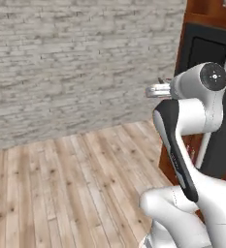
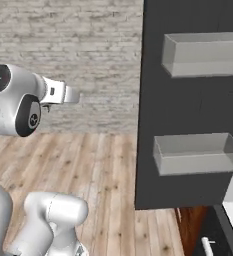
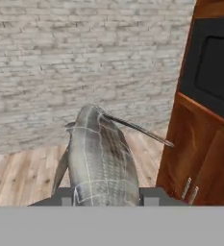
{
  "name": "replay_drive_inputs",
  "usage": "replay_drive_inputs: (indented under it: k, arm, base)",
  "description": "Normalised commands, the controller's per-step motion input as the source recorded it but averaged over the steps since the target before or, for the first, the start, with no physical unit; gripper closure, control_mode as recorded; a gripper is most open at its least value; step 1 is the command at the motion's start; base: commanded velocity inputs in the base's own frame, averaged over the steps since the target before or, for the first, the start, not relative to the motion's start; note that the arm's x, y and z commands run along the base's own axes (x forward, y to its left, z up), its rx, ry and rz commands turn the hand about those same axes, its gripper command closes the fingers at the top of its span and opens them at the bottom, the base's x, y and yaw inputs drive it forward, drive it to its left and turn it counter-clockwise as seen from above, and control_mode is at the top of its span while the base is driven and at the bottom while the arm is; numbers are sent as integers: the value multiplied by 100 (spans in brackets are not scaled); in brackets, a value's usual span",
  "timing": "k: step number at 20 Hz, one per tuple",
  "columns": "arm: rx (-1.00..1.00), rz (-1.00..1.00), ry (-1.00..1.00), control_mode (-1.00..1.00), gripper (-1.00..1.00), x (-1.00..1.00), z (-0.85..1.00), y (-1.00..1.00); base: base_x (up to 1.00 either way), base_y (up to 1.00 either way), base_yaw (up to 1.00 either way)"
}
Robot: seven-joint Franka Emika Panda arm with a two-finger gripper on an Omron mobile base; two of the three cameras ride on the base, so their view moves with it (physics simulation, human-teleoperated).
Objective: Take the fish out of the fridge, briefly rinse it in the sink, and place it on the tray next to the sink.
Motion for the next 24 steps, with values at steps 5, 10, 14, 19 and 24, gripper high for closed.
replay_drive_inputs:
  k: [5, 10, 14, 19, 24]
  arm:
    - [0, 0, 0, 100, 100, 0, 0, 0]
    - [0, 0, 0, 100, 100, 0, 0, 0]
    - [0, 0, 0, 100, 100, 0, 0, 0]
    - [0, 0, 0, 100, 100, 0, 0, 0]
    - [0, 0, 0, 100, 100, 0, 0, 0]
  base:
    - [0, 12, 98]
    - [0, 11, 99]
    - [0, 10, 100]
    - [0, 7, 100]
    - [0, 9, 100]
